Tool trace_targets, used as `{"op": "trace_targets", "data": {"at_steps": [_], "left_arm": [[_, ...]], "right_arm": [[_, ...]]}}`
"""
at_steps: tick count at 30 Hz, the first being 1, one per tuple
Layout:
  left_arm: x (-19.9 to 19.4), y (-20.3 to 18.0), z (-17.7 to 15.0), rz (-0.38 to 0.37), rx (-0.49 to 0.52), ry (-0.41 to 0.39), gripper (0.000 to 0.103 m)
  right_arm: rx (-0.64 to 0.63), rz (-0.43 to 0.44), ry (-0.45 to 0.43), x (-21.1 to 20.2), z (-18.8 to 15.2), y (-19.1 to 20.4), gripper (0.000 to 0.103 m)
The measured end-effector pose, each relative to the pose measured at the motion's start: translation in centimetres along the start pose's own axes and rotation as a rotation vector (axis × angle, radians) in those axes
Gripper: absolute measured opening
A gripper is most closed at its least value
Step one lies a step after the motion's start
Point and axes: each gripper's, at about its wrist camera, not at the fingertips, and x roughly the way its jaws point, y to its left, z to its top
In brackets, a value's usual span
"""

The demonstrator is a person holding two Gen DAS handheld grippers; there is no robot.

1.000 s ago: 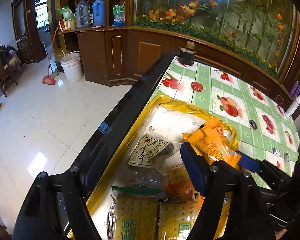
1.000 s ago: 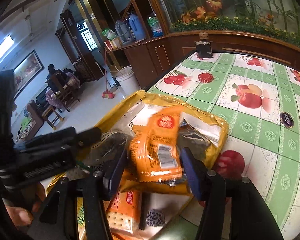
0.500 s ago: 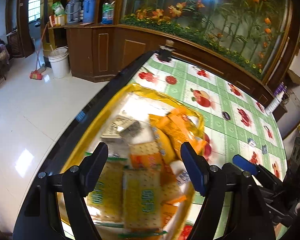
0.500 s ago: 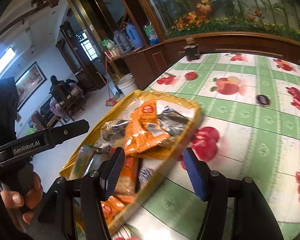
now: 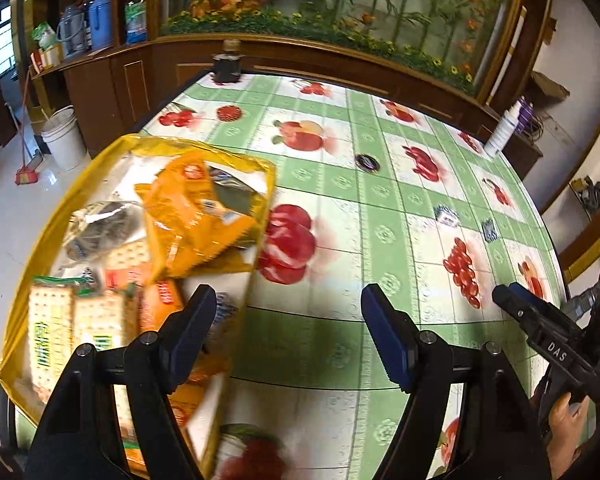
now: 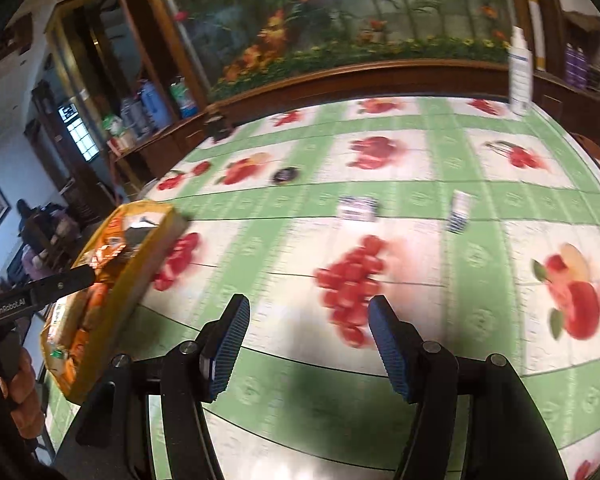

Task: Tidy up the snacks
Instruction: 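Move both grippers back from the tray toward the two small milk boxes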

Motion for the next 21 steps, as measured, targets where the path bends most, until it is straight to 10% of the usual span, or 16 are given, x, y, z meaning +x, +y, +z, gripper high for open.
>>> {"op": "trace_targets", "data": {"at_steps": [21], "left_arm": [[2.9, -6.0, -0.3, -0.012, 0.094, 0.070, 0.075]], "right_arm": [[0.109, -0.086, 0.001, 2.4, 2.8, -6.9, 0.055]]}}
